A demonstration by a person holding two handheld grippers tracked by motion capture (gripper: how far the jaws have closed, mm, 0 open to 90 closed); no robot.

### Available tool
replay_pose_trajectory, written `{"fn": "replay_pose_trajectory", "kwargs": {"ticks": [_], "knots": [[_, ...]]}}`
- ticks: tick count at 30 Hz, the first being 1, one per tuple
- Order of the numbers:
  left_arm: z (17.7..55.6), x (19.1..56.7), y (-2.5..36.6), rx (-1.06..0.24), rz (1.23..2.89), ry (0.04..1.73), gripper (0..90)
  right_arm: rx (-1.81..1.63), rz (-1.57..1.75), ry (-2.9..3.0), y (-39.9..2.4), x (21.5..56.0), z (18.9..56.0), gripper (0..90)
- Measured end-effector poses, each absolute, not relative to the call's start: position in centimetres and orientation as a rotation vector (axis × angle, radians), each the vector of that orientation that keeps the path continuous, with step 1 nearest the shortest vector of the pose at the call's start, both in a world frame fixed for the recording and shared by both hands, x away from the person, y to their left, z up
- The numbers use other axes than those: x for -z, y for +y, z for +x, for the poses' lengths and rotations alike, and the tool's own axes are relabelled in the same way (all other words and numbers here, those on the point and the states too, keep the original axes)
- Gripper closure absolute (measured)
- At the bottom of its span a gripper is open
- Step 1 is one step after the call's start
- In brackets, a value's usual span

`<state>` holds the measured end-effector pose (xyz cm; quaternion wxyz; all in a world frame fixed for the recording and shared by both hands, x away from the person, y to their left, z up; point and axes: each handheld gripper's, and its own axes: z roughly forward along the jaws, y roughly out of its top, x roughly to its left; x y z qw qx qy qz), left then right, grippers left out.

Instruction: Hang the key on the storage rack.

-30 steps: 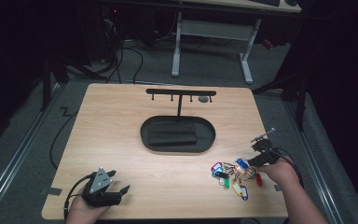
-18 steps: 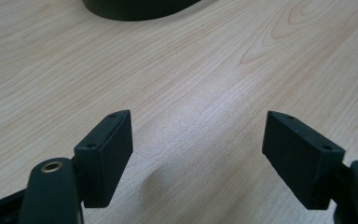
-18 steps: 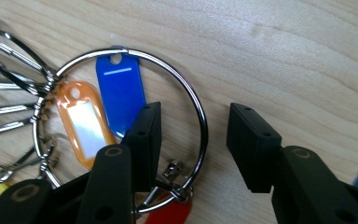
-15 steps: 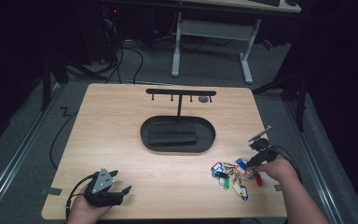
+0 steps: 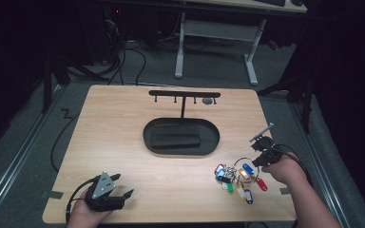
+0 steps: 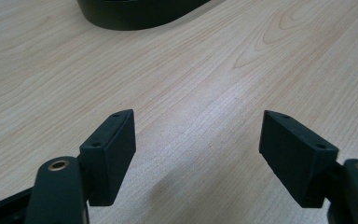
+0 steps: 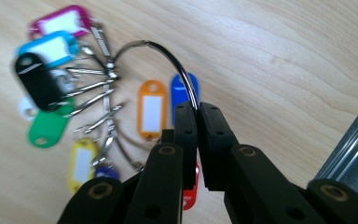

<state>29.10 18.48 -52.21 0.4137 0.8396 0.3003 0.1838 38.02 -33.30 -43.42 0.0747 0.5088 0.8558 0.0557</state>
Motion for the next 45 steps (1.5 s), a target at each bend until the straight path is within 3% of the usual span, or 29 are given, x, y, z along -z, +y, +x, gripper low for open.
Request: {"fn": "replay_pose_trajectory", "kwargs": {"ticks": [17, 45], "knots": [[29.3, 52.1, 18.7, -0.455, 2.083, 0.764, 30.6, -0.248, 1.390, 2.646, -30.3, 38.5, 35.1, 87.6], [29.4, 52.4, 18.9, -0.442, 2.063, 0.757, 26.4, -0.288, 1.309, 2.588, -28.9, 30.4, 36.4, 87.8]]}}
